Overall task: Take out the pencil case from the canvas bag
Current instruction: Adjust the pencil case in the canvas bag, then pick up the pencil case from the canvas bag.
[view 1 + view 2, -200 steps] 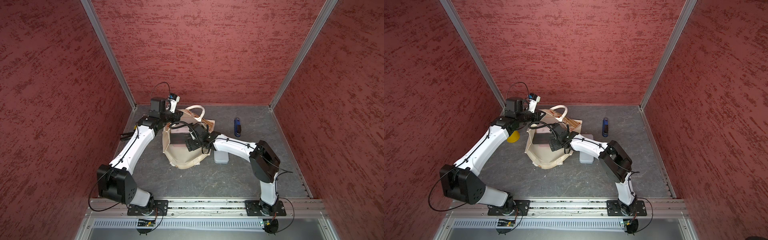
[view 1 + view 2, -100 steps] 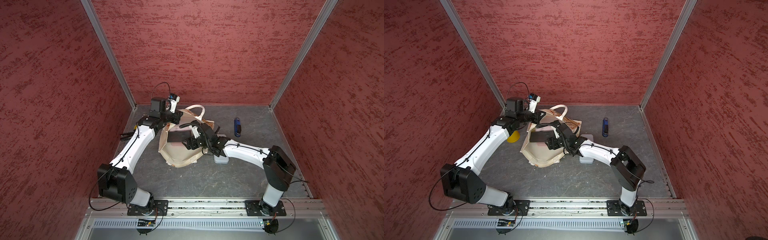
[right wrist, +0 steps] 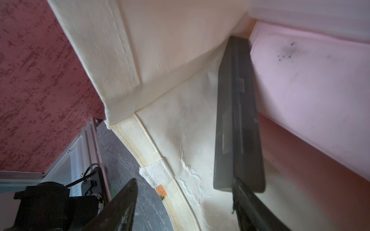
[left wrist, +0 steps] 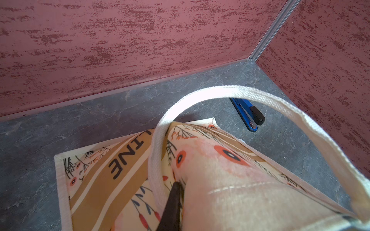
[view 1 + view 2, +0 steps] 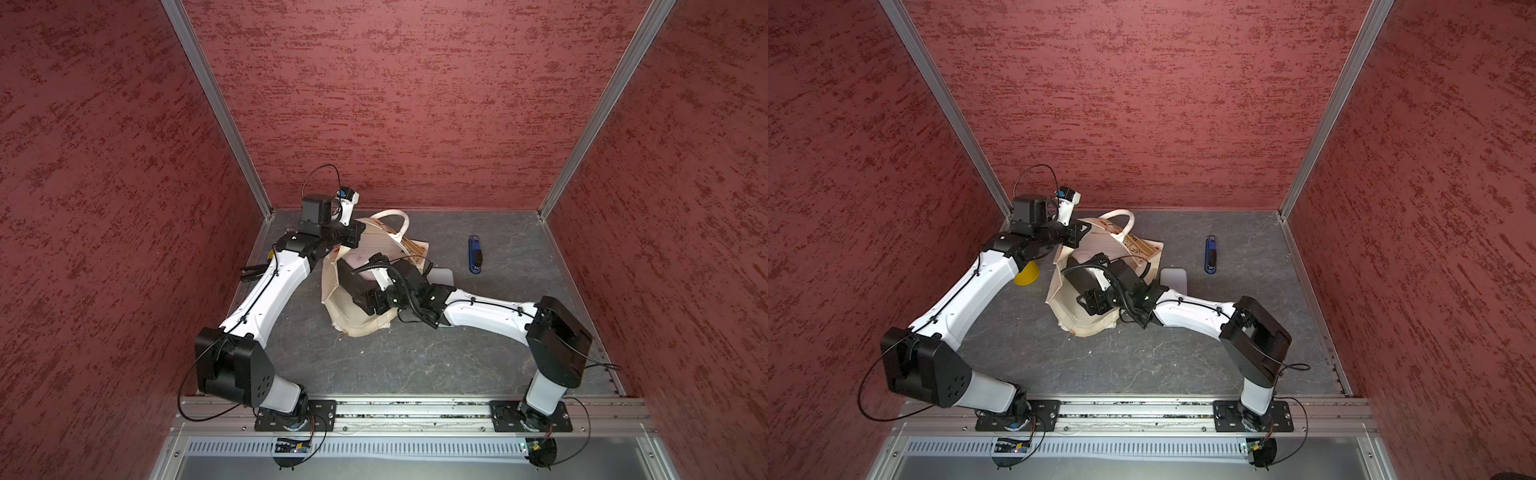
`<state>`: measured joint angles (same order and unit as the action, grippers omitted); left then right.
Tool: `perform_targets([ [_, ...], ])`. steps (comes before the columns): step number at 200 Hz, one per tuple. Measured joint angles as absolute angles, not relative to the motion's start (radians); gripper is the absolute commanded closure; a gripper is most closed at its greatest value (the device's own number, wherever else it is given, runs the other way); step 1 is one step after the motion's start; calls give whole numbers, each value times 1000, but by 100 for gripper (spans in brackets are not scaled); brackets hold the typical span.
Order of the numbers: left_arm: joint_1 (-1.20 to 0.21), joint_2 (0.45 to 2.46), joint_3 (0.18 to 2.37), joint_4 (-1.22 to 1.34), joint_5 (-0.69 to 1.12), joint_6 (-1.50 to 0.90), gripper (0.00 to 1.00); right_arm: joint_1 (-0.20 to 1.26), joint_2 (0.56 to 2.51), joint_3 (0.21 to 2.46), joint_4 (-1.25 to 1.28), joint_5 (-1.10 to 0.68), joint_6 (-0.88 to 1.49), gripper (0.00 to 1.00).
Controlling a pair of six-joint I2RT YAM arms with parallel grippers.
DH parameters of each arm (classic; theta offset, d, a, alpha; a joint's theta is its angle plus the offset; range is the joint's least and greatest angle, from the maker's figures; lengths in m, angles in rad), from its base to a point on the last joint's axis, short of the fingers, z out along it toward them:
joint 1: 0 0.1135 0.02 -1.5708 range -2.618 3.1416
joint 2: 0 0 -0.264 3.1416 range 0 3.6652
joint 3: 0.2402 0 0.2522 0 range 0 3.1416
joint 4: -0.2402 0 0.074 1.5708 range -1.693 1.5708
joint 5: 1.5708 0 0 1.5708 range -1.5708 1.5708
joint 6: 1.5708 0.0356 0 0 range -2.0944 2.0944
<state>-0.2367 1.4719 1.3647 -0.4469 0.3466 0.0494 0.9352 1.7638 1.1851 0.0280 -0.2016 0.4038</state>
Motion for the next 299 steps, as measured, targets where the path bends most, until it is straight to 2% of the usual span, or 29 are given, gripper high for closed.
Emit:
perform_targets([
  [67,-237,1472,1365,-447,348,49,100,935,1778,1215,-84,-90,372,22],
  [142,-238,1472,1365,-446,348,49,100,933,1997,1451,-230,-44,387,23],
  [249,-238,1473,1365,-447,358,49,100,913,2052,1462,-186,-176,467,48],
  [299,-238,1473,1365,-447,358,49,100,902,2051,1445,-128,-256,505,54],
])
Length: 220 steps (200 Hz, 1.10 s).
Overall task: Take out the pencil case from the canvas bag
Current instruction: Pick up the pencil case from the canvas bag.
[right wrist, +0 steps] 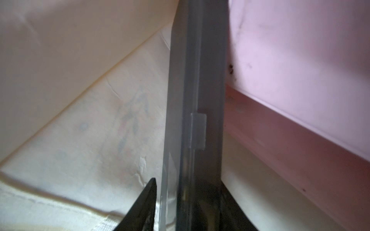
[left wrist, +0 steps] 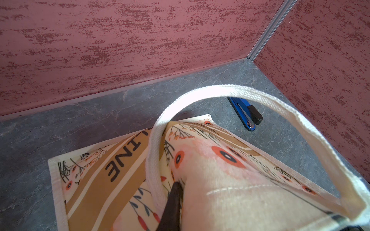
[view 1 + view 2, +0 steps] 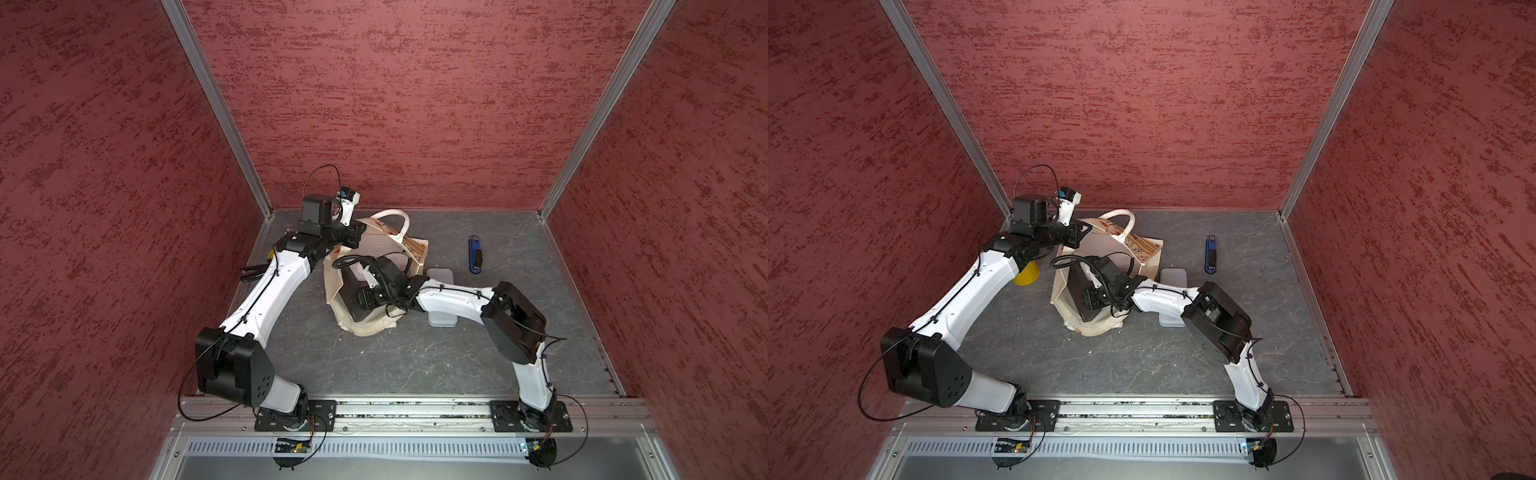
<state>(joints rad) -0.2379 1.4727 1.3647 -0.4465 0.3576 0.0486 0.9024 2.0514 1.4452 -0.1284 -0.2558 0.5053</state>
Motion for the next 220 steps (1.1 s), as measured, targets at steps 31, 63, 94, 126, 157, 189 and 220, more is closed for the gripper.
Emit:
perform_targets([
  [31,-238,1473,1365,-447,358,49,100,902,2052,1445,-116,-270,518,52],
  [63,-238,1473,1365,-447,358,49,100,902,2052,1445,-117,-270,532,51],
  [94,-238,1473,1365,-446,358,49,100,902,2061,1445,-118,-268,543,53],
  [126,-238,1473,1365,-446,358,48,100,902,2075,1446,-125,-268,545,53],
  [157,-238,1473,1365,-446,358,48,100,902,2078,1447,-128,-268,547,57],
  [189,-238,1473,1365,-446,358,49,100,902,2079,1450,-130,-268,547,60],
  [220,-238,1473,1365,-447,358,48,100,902,2079,1450,-132,-268,547,66],
])
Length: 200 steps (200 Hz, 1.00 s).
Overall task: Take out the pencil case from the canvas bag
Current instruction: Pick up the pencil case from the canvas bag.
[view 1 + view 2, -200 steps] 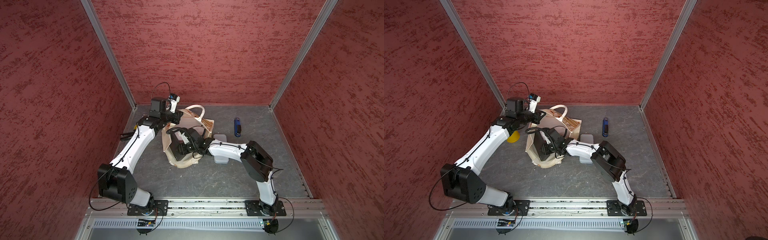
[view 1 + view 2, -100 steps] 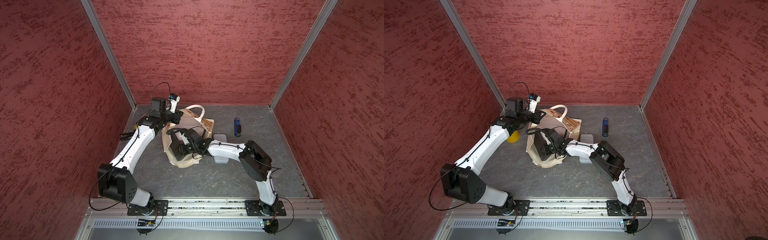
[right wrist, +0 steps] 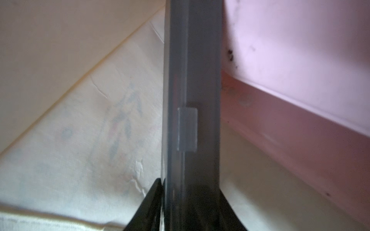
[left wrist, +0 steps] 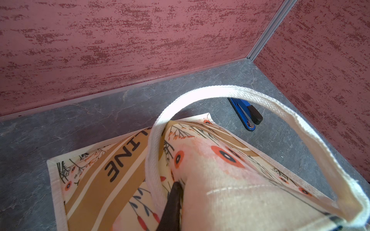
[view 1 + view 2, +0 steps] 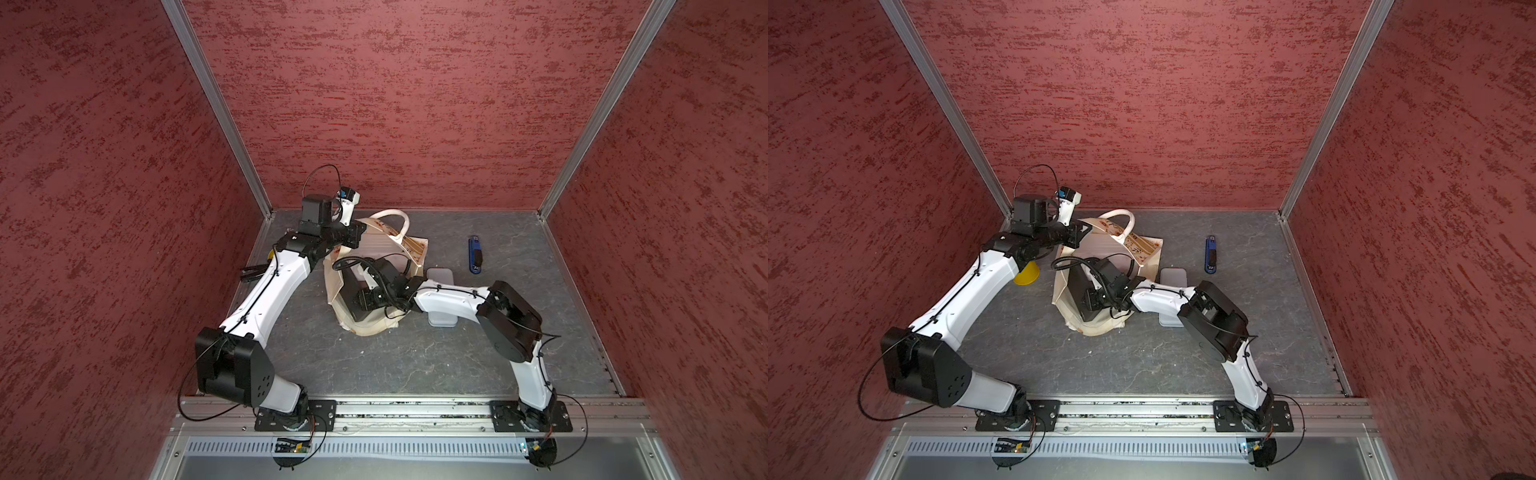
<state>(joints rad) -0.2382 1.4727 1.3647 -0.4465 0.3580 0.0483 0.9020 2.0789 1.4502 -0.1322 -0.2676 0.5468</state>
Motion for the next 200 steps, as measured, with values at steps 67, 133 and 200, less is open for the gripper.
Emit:
perform_targets([
  [67,-238,1473,1365,-447,358,49,100,902,2079,1450,-130,-269,545,79],
  [133,-237,1474,1365,-447,357,49,100,902,2027,1406,-124,-266,553,90],
  [200,-237,1482,1365,-440,358,49,100,900,1894,1370,-181,-225,553,93],
])
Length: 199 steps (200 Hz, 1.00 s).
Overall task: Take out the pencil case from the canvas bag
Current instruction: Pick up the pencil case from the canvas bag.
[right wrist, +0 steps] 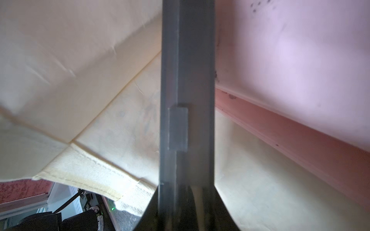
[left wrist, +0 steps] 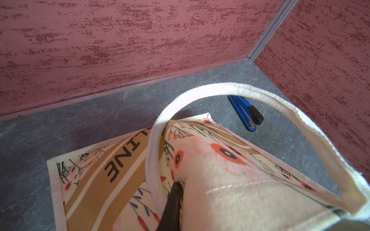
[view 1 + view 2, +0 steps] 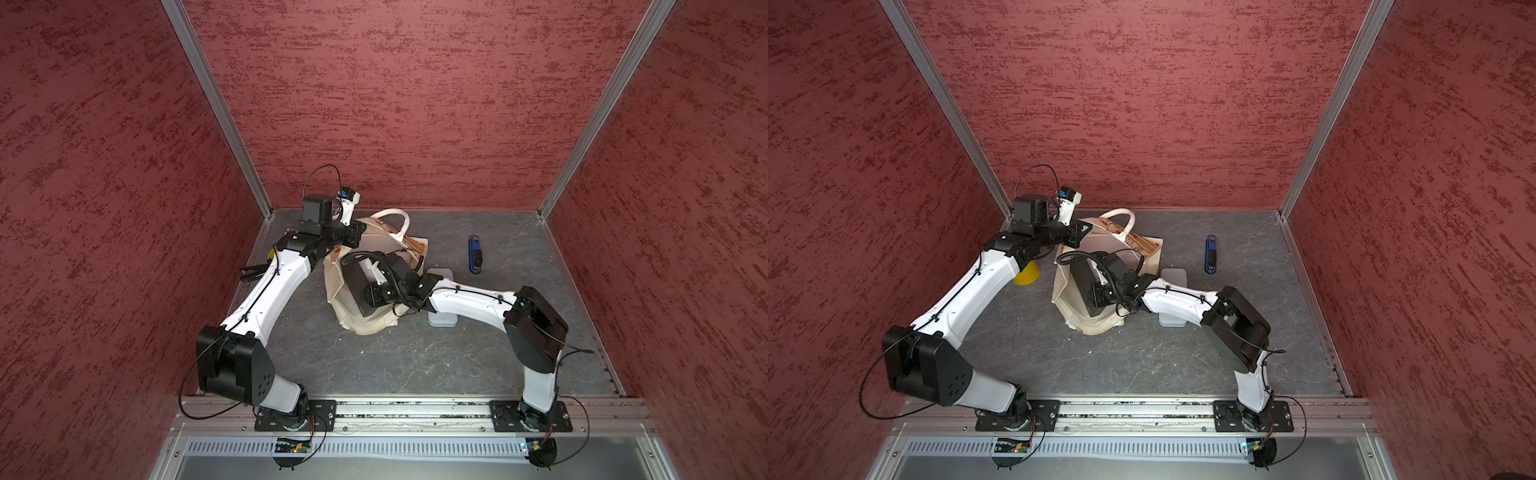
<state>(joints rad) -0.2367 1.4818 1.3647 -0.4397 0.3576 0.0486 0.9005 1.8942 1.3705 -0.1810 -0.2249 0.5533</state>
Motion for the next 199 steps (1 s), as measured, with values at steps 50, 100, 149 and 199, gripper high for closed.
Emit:
perform_targets([
  [50,-237,1487,1365,-434,354,49,100,902,1798,1326,-190,-194,542,98],
  [100,-237,1488,1365,-433,354,49,100,907,1739,1252,-185,-183,531,100],
  [149,-236,1488,1365,-434,353,49,100,912,1686,1196,-165,-175,513,100],
  [199,-235,1488,1365,-434,353,49,100,922,1608,1153,-139,-175,496,100],
])
